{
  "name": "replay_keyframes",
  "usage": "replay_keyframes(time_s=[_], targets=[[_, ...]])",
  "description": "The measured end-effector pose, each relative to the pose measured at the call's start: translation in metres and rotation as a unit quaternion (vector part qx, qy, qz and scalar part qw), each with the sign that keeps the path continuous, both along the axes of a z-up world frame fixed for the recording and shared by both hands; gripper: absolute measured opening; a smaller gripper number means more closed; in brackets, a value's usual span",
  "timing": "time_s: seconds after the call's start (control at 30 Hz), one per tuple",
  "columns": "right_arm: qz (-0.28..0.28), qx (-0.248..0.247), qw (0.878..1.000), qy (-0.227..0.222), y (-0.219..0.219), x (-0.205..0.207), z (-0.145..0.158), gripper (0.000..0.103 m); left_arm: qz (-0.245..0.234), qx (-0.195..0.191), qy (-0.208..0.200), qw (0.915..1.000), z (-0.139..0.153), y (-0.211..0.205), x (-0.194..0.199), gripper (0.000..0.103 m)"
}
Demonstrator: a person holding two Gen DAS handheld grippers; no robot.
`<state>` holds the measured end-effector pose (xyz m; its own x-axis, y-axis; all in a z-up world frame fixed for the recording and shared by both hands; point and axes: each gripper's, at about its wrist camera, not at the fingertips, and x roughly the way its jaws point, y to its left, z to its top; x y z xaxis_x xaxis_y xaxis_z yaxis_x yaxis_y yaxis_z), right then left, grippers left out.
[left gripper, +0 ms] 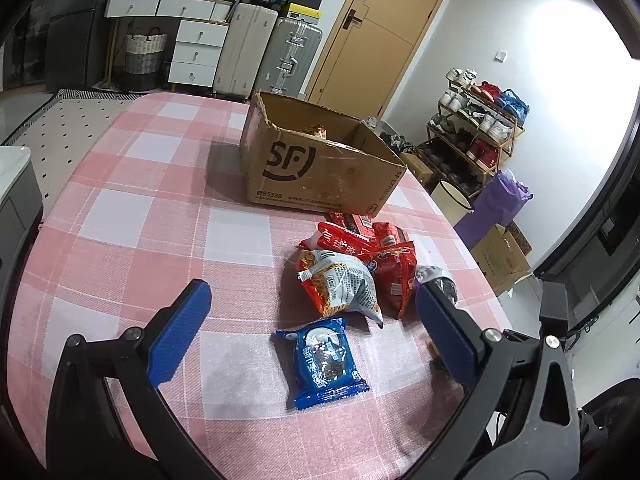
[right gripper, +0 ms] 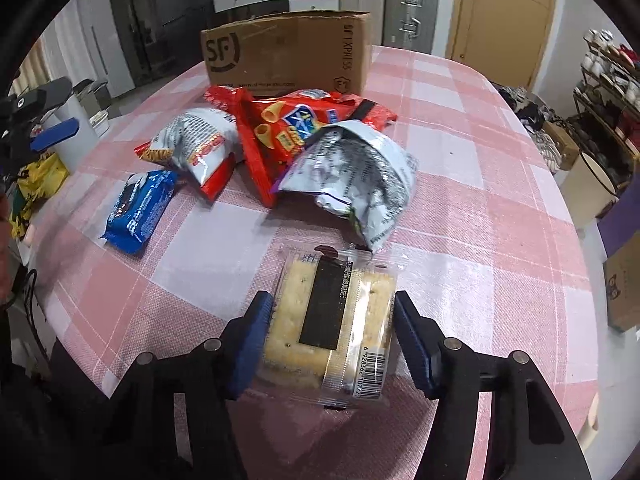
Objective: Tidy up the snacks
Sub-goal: 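Lower the right gripper onto the clear cracker pack and close it, then lift the cracker pack with the right gripper toward the box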
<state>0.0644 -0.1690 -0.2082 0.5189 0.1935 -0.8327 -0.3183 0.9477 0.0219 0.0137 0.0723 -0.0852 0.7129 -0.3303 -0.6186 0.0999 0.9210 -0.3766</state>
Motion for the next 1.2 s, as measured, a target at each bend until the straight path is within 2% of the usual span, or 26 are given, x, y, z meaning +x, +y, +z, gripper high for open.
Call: replay_keyframes(time_s=[0.33,0.53,0.57,0.6,0.63,0.73,0.8,0.9,0.97,1.07,1.1,1.13,1.2], targets=[[-0.007,0.029,0.999,-0.022,-0.010,-0.012,0.018,0.059,0.004,-0.001,0.004,1.0000,-0.001,0.004,-0.001,0.102],[-0.003,0.043,0.999,-0.031,-0.011,-0.015,0.025,0.058,-0.008,0.007,0.021,0.9997,-0.009,-0.006,0.001,0.102],[-0.003,0.044,0.998,-0.033,-0.011,-0.015,0.028,0.054,-0.015,0.007,0.034,0.9993,-0.012,-0.009,0.003,0.102],[-0.005,0.043,0.998,-0.037,-0.012,-0.015,0.030,0.020,-0.023,0.005,0.043,0.9988,-0.015,-0.012,0.004,0.102],[-0.007,0.044,0.998,-0.034,-0.012,-0.015,0.033,0.013,-0.031,0.004,0.051,0.9982,-0.018,-0.017,0.005,0.102],[-0.003,0.059,0.998,-0.037,-0.014,-0.016,0.042,0.013,-0.041,0.016,0.060,0.9972,-0.025,-0.028,0.006,0.102],[-0.003,0.053,0.998,-0.037,-0.012,-0.015,0.038,0.013,-0.040,0.013,0.065,0.9970,-0.029,-0.029,0.006,0.102],[0.000,0.071,0.997,-0.015,-0.013,-0.014,0.029,0.013,-0.042,0.017,0.071,0.9965,-0.033,-0.032,0.008,0.102],[-0.001,0.081,0.997,-0.016,-0.016,-0.017,0.029,0.019,-0.040,0.019,0.073,0.9963,-0.035,-0.032,0.009,0.102],[0.011,0.096,0.995,-0.009,-0.015,-0.023,0.029,0.049,-0.036,0.016,0.078,0.9962,-0.039,-0.030,0.012,0.102],[0.014,0.102,0.995,-0.006,-0.013,-0.025,0.027,0.068,-0.035,0.014,0.080,0.9960,-0.040,-0.030,0.012,0.102],[0.018,0.101,0.995,-0.002,-0.010,-0.027,0.025,0.080,-0.036,0.014,0.081,0.9960,-0.041,-0.030,0.012,0.102],[0.022,0.091,0.996,0.001,-0.003,-0.030,0.021,0.082,-0.037,0.014,0.082,0.9959,-0.041,-0.030,0.012,0.102]])
